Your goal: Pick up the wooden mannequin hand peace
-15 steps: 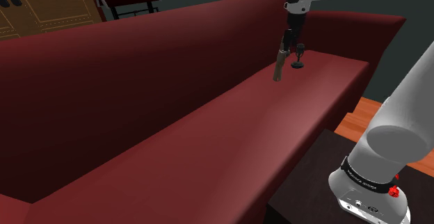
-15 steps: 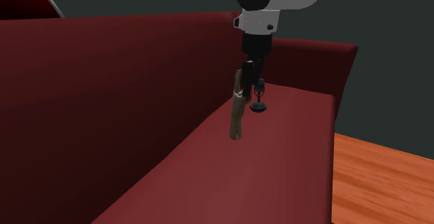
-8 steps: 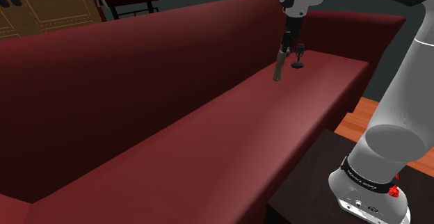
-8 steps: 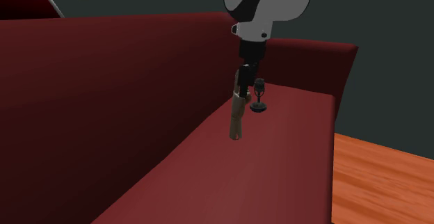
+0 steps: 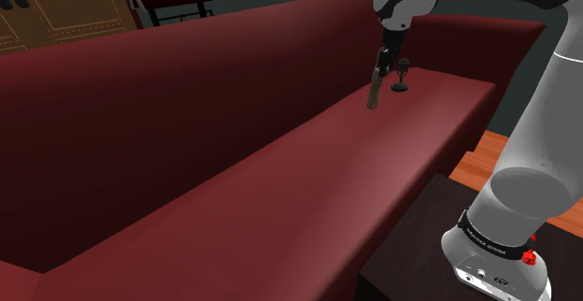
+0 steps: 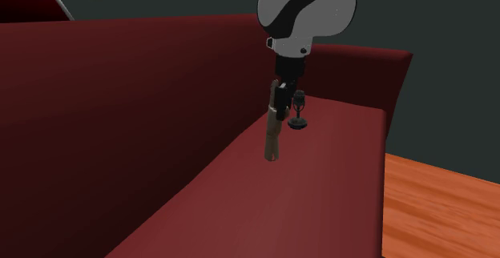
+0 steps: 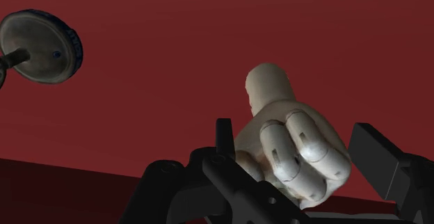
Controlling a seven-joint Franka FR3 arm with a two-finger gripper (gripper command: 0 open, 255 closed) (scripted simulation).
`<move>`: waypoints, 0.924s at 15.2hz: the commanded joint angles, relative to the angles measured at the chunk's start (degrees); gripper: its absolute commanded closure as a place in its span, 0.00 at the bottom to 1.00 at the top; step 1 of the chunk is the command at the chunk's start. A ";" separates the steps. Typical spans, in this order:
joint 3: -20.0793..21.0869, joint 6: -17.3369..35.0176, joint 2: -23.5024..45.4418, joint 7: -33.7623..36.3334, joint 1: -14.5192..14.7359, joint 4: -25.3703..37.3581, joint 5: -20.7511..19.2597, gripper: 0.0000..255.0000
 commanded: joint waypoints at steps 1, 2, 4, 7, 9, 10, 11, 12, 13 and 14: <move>-0.02 0.08 0.08 -0.01 -0.02 -0.20 -0.04 1.00; -0.04 0.05 0.14 -0.08 -0.05 -0.13 0.00 1.00; -0.02 0.02 0.16 -0.04 -0.04 -0.07 0.00 1.00; 0.02 -0.01 0.23 0.03 0.00 0.01 0.03 1.00; 0.00 -1.45 -0.25 0.28 0.05 1.05 -0.29 1.00; -0.01 -2.18 -0.45 0.38 0.07 1.61 -0.43 1.00; -0.02 -2.91 -0.65 0.48 0.09 2.17 -0.56 1.00; -0.02 -3.65 -0.84 0.58 0.11 2.74 -0.68 1.00; -0.03 -4.38 -1.02 0.67 0.13 3.33 -0.80 1.00; -0.03 -5.12 -1.18 0.76 0.14 3.93 -0.90 1.00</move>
